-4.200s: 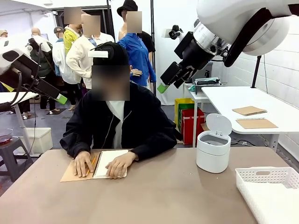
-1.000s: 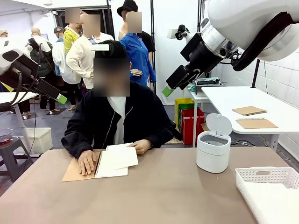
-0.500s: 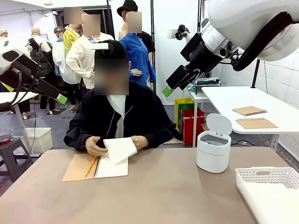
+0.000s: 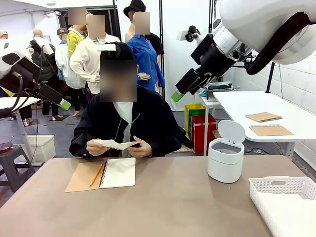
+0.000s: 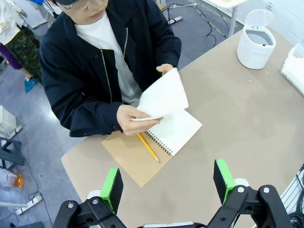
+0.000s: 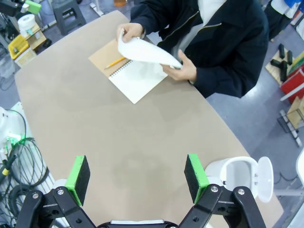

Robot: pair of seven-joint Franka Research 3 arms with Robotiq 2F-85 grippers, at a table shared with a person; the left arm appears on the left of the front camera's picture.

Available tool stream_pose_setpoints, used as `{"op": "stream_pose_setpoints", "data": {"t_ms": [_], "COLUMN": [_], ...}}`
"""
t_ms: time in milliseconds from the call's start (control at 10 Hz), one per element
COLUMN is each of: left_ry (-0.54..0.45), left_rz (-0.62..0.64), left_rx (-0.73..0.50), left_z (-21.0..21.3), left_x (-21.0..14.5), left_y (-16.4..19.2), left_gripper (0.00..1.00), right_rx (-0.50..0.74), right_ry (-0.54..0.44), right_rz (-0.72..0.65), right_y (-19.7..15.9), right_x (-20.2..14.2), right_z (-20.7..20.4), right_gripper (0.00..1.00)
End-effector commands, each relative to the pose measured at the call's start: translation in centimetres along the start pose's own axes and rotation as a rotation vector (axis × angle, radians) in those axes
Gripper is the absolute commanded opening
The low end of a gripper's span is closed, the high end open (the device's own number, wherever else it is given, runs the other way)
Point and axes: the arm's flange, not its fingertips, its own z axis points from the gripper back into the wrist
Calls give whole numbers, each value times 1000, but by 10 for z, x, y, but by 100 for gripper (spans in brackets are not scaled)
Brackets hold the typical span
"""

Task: Sort the paper based on its condition.
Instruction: If a person hands you a paper, place it in the Organizing basket , and if it's crumpled, put it in the Trash can.

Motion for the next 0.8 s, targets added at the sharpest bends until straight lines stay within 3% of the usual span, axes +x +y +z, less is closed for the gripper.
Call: {"op": "stream_pose_setpoints", "data": {"t_ms": [0,700], "left_ry": [-7,-7], "left_rz": [1,1], "left_rx": [4,4], "left_z": [1,1], "left_x": [0,0], "left_y": [1,1], "left_gripper": [100,100], "right_rx": [3,3], "right_ry": [3,3], "right_rz": [-2,-2], "right_y": [-1,-1], "right_x": [0,0], "right_z": [-1,-1], "right_gripper": [100,100]}}
